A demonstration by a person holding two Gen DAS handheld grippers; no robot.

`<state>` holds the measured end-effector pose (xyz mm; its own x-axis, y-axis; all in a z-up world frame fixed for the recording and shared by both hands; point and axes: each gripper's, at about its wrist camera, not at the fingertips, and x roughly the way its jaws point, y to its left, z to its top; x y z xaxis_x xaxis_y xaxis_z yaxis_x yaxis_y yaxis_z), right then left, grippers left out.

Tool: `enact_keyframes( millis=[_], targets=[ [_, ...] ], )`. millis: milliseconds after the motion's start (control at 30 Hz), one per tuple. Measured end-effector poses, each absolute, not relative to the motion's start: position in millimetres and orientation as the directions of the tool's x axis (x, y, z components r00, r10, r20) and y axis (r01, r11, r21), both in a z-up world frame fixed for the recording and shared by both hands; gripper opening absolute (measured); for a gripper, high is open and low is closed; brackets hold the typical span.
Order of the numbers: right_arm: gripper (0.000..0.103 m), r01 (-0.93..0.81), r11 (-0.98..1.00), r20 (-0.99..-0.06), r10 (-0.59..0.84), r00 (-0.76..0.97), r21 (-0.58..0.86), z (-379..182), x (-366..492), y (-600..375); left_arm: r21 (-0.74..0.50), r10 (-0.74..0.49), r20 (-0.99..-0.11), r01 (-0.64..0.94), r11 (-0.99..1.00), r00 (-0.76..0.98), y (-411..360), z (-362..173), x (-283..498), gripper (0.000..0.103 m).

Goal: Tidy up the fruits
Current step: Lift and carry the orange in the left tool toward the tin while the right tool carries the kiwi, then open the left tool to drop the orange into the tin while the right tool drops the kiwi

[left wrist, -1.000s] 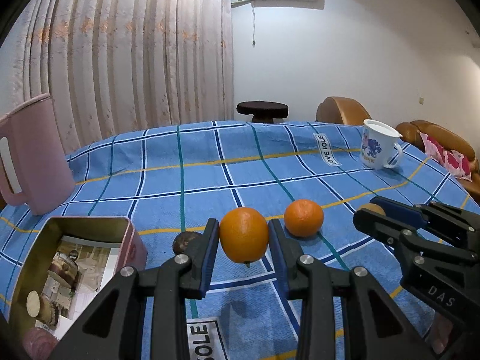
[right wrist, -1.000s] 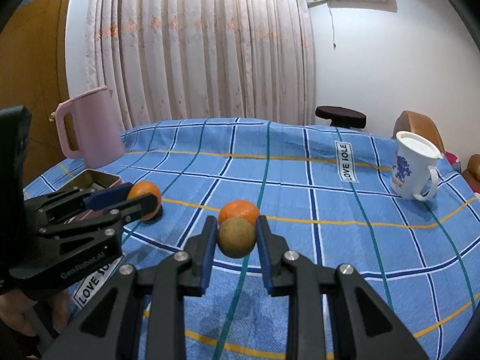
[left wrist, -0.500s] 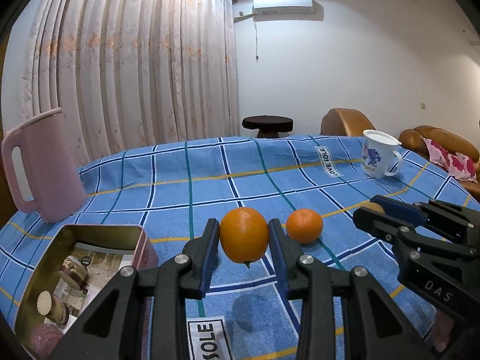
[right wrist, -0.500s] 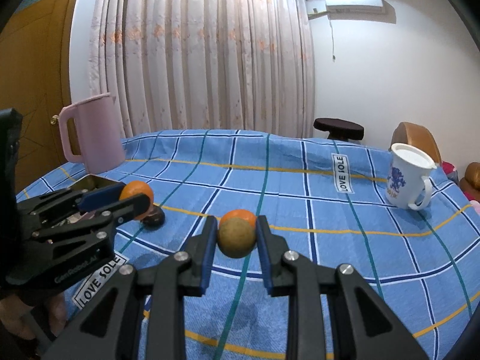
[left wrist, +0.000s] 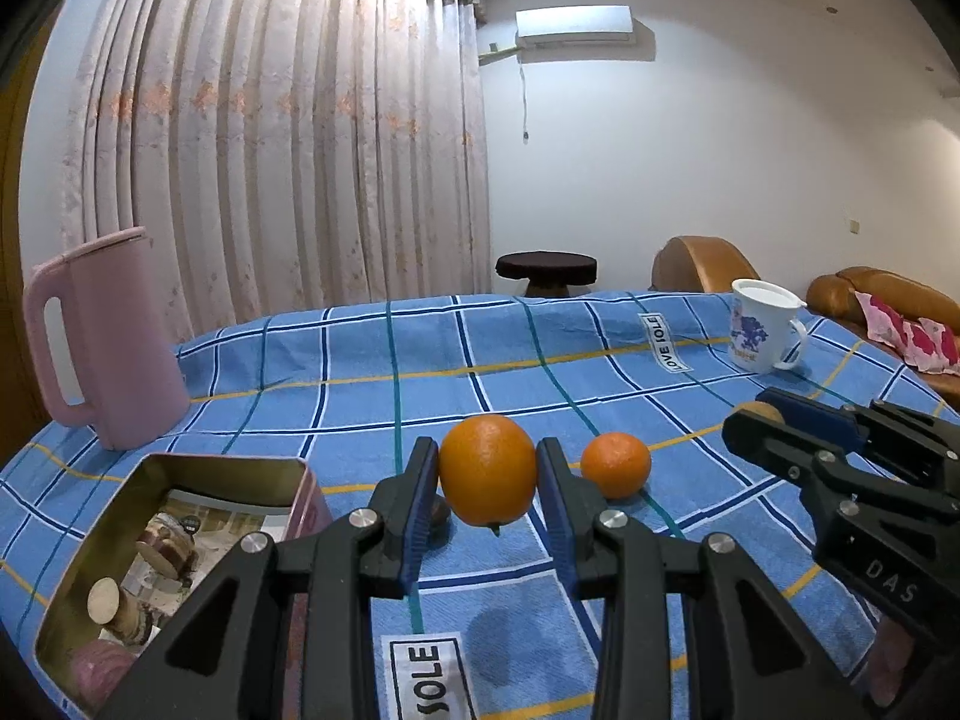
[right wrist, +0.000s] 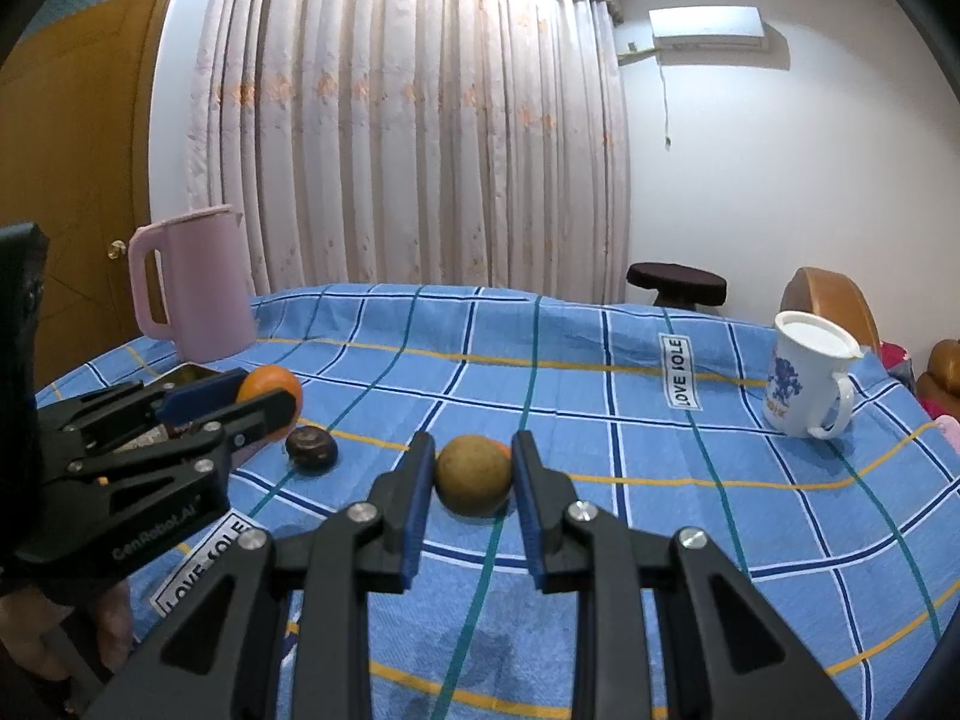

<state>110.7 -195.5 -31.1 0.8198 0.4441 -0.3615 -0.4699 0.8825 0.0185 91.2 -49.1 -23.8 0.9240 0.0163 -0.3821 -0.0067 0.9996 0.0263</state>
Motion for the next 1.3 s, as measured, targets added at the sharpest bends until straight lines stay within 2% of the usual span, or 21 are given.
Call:
enact_keyframes(
  millis=[333, 867, 1300],
  targets=[
    [0.029, -0.480, 0.877, -0.315, 0.456, 0.833, -0.001, -27.5, 100.5, -195.4, 0.000, 0.016, -0.372, -0.017, 1.000, 0.928, -42.0, -23.3, 85.9, 0.036],
    [0.029, -0.525, 0.851, -0.382, 0.482, 0.789, -0.011, -27.7, 109.6, -164.8, -0.035, 0.031, -0.405, -0.050, 0.998, 0.914, -13.2, -21.2, 75.7, 0.036],
    [0.029, -0.689, 0.725, -0.392, 0.636, 0.665, 0.006, -5.7, 107.2, -76.9, -0.026, 0.195, -0.422, -0.227, 0.973, 0.885, 72.6, -3.5, 52.2, 0.036]
  ],
)
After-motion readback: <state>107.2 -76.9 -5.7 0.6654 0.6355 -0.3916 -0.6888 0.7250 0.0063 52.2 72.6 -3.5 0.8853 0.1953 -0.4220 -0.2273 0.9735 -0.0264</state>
